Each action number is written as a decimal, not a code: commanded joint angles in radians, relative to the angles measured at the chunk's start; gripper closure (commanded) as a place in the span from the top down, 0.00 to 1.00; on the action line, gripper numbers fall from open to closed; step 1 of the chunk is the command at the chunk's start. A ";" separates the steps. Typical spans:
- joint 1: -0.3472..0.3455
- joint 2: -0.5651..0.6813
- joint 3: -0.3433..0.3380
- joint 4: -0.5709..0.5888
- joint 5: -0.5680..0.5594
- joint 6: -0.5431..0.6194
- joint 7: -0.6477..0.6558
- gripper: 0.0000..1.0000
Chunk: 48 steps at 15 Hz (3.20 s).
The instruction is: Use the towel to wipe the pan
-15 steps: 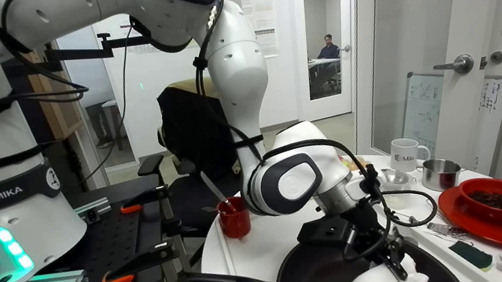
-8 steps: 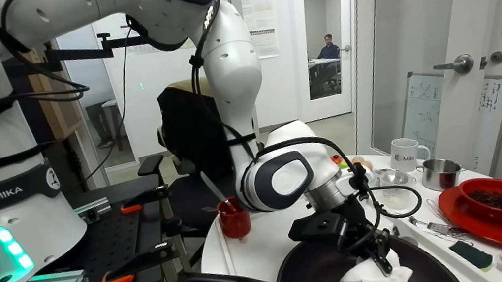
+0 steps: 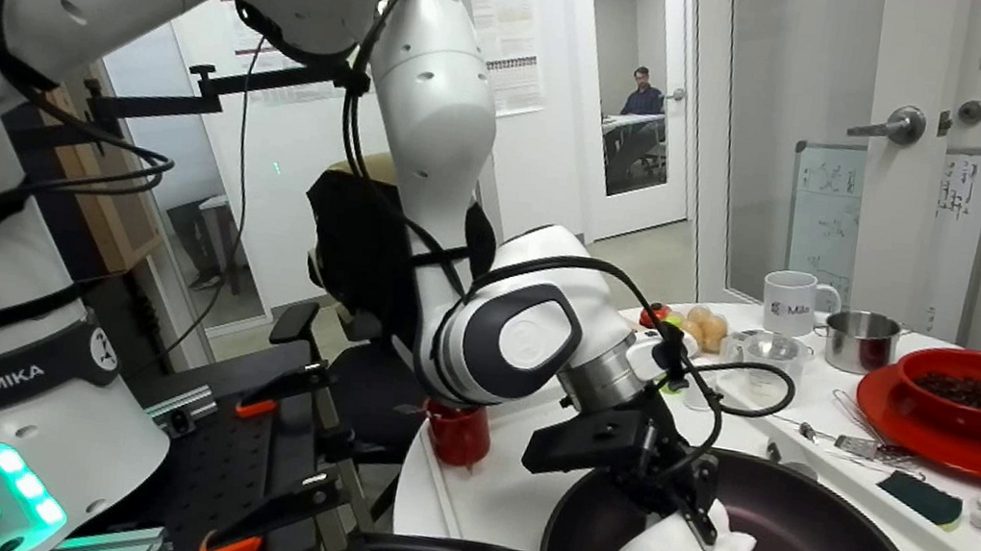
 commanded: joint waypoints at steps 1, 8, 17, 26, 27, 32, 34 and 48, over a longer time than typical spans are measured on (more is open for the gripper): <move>-0.024 -0.089 0.003 -0.106 -0.074 -0.002 -0.083 0.08; -0.081 -0.107 -0.036 -0.138 -0.109 0.001 -0.151 0.08; -0.229 -0.057 -0.045 -0.078 -0.079 0.002 -0.128 0.08; -0.208 -0.068 -0.022 -0.088 -0.084 0.002 -0.134 0.08; -0.201 -0.070 -0.018 -0.094 -0.085 0.002 -0.135 0.08; -0.139 -0.081 -0.016 -0.116 -0.089 0.002 -0.148 0.08; -0.110 -0.084 -0.016 -0.128 -0.091 0.003 -0.153 0.08; 0.106 -0.048 -0.010 -0.114 -0.056 0.002 -0.155 0.08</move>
